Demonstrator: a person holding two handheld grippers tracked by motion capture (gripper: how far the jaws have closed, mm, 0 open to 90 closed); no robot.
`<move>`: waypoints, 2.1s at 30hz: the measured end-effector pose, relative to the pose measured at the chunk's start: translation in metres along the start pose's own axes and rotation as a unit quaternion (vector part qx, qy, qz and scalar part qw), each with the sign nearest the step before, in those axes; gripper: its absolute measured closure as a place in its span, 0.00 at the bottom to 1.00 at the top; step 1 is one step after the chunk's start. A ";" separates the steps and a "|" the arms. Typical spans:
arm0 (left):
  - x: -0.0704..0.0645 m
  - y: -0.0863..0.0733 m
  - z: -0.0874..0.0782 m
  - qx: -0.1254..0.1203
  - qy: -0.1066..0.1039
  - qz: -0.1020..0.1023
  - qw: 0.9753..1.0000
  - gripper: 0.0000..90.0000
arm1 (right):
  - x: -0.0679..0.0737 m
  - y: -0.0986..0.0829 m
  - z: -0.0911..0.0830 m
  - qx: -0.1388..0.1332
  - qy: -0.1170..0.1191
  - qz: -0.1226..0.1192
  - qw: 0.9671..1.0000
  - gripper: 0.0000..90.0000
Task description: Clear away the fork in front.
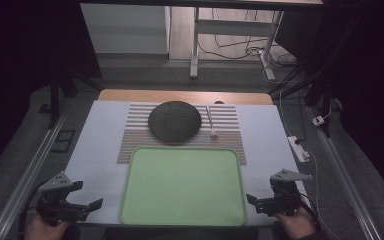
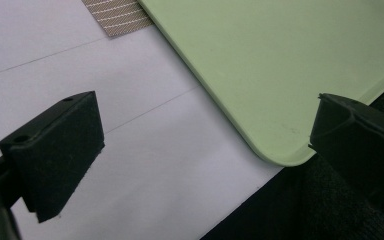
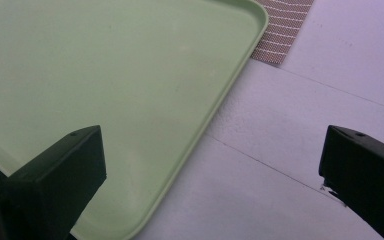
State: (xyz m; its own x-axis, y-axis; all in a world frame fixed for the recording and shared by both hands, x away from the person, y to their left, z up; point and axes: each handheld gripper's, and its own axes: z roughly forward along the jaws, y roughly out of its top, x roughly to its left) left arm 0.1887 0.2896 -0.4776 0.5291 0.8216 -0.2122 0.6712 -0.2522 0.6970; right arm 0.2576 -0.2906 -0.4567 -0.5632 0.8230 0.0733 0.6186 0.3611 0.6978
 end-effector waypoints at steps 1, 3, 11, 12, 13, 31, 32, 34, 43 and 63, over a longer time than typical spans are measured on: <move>0.000 0.000 0.000 0.000 0.000 0.000 1.000 0.01 | 0.000 0.000 0.000 0.000 0.000 0.000 1.000 0.00; 0.000 0.000 0.000 -0.001 0.000 -0.001 1.000 0.01 | 0.000 0.000 0.000 0.003 -0.001 0.001 1.000 0.00; 0.000 0.000 -0.001 -0.003 0.002 0.000 1.000 0.01 | 0.001 0.002 0.001 -0.003 0.007 0.001 1.000 0.00; 0.000 0.000 -0.001 -0.003 0.002 0.000 1.000 0.01 | 0.002 0.002 0.001 -0.003 0.012 0.002 1.000 0.00; 0.000 0.000 -0.001 -0.004 0.002 0.001 1.000 0.01 | 0.002 0.003 0.002 -0.003 0.013 -0.002 1.000 0.00; -0.001 0.000 0.000 -0.003 0.003 0.004 1.000 0.00 | -0.009 0.019 0.015 0.022 0.044 0.023 0.999 0.00; -0.001 0.000 0.000 -0.002 0.003 0.004 1.000 0.00 | -0.009 0.020 0.015 0.021 0.042 0.024 0.999 0.00; -0.001 0.000 0.000 -0.002 0.003 0.004 1.000 0.00 | -0.009 0.021 0.016 0.020 0.040 0.021 0.999 0.00; 0.000 0.001 0.000 -0.002 0.002 0.002 1.000 0.00 | -0.005 0.034 0.024 0.023 0.021 -0.004 1.000 0.00; 0.000 0.002 0.002 0.001 0.000 0.001 1.000 0.00 | 0.000 0.067 0.064 0.014 0.011 -0.068 0.998 0.00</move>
State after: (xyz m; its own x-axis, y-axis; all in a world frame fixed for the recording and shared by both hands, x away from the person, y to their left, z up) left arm 0.1909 0.2888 -0.4776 0.5298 0.8216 -0.2105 0.6712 -0.2544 0.6963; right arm 0.3342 -0.2381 -0.4559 -0.6545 0.7560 -0.0051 0.5506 0.4813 0.6821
